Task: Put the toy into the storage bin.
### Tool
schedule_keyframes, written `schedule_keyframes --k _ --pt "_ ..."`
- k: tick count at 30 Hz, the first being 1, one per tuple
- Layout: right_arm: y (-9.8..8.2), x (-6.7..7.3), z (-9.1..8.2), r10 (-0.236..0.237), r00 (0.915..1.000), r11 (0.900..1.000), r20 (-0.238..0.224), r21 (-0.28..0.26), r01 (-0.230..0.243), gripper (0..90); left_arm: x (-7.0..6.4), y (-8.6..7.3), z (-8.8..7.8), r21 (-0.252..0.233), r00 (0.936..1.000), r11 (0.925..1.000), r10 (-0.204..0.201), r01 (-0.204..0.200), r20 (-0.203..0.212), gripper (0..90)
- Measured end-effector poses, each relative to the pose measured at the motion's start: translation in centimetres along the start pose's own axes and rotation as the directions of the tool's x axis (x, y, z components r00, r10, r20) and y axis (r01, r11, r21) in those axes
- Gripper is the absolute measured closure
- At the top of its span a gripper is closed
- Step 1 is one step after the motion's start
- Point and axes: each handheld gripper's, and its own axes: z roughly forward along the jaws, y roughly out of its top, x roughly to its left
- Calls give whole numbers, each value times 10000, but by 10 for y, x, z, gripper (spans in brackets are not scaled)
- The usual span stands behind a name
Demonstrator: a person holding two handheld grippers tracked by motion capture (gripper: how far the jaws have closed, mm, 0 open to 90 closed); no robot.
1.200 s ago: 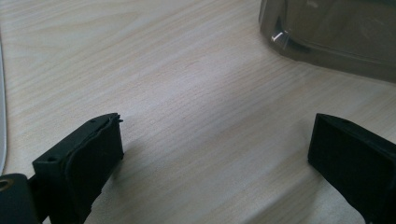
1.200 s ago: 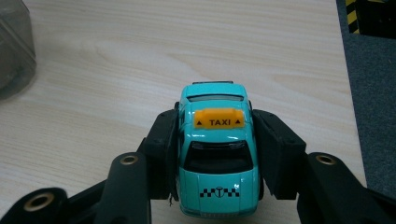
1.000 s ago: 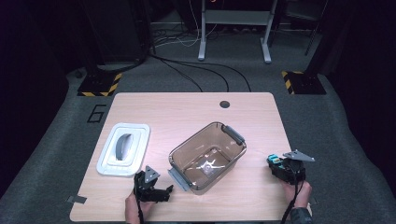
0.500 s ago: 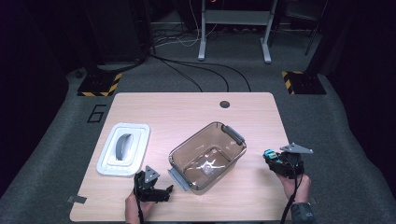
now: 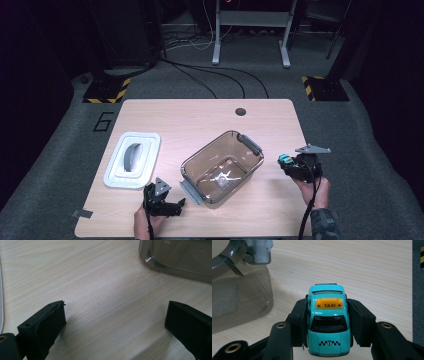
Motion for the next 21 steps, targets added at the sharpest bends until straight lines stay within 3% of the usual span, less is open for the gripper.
schedule_keyframes --k 21 --pt "46 3 -7 -210 9997 9992 -150 323 215 526 0 0 0 8 10000 10000 37 -37 -16 30"
